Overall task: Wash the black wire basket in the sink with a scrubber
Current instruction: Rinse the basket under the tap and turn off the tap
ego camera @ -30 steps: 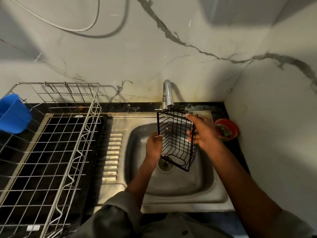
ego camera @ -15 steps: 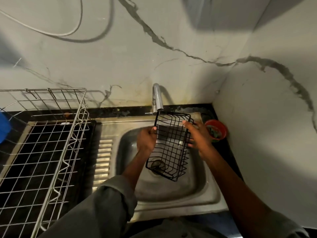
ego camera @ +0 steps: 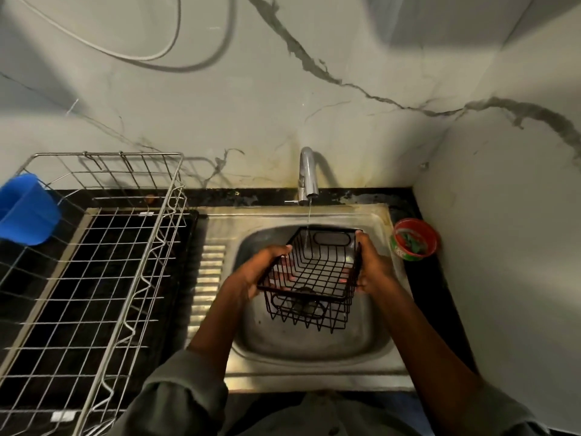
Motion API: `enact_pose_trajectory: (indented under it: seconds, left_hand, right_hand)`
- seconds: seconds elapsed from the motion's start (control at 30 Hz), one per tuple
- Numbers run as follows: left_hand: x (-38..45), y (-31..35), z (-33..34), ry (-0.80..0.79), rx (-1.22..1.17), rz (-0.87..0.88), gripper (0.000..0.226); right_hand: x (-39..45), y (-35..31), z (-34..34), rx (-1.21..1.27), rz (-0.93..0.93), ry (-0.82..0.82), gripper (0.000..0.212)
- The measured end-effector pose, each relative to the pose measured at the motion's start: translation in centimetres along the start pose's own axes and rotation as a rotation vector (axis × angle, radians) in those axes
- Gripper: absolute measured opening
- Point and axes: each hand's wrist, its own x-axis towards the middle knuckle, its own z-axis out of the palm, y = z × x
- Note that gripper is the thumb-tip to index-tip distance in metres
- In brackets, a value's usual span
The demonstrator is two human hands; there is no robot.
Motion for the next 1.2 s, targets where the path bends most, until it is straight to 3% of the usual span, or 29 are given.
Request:
enact_pose_trajectory:
  seconds: [0.07, 0.13, 0.23, 0.37, 0.43, 0.5, 0.57, 0.67, 0.8, 0.93, 1.03, 1.2]
  left_hand:
    - [-1.2, 0.2, 0.2, 0.034, -0.002, 0.036, 0.044]
    - [-2.0, 0.3, 0.1, 0.058, -0.004, 0.058, 0.057]
    - [-2.7, 0.2, -0.6, 0.110, 0.014, 0.090, 0.074]
    - [-3.4, 0.0, -1.4, 0.196, -0.058, 0.131, 0.063]
    - [-3.9, -0.3, -1.7, 0.234, -0.104, 0.203, 0.044]
    - [-4.2, -0.3, -1.9, 0.308, -0.093, 0.266, 0.039]
    - [-4.4, -0.3, -2.1, 0.402, -0.014, 0.310, 0.038]
    - [-4.6, -0.2, -2.3, 0.467, 0.055, 0.387, 0.027]
    - [-4.6, -0.6, -2.4, 0.470, 0.138, 0.422, 0.017]
    - [-3.1, -1.5, -1.3, 0.431, 0.196, 0.384, 0.023]
    - [-1.0, -2.6, 0.1, 0.400, 0.145, 0.364, 0.035]
    - [3.3, -2.4, 1.9, 0.446, 0.139, 0.372, 0.033]
  right_hand:
    - [-1.2, 0.0, 0.3, 0.005, 0.074, -0.104, 0.101]
    - [-1.4, 0.3, 0.3, -0.004, 0.144, -0.208, 0.090]
    - [-0.7, 1.0, 1.1, -0.024, 0.195, -0.263, 0.100]
    - [-0.9, 0.5, 3.1, -0.014, 0.198, -0.355, 0.095]
    - [-3.4, -0.6, 3.9, 0.002, 0.192, -0.419, 0.072]
    - [-3.7, -1.1, 4.2, 0.020, 0.151, -0.482, 0.042]
    - [-4.6, -1.6, 4.9, 0.065, 0.184, -0.480, 0.032]
    - [-4.6, -2.2, 6.0, 0.002, 0.158, -0.503, 0.032]
    - [-1.9, -1.7, 6.3, -0.117, 0.064, -0.570, 0.052]
    - [-1.6, -2.5, 4.0, -0.124, 0.006, -0.576, 0.039]
    - [-1.4, -2.8, 2.5, -0.091, -0.057, -0.560, 0.053]
    - [-0.4, -2.9, 0.9, -0.034, -0.245, -0.500, 0.065]
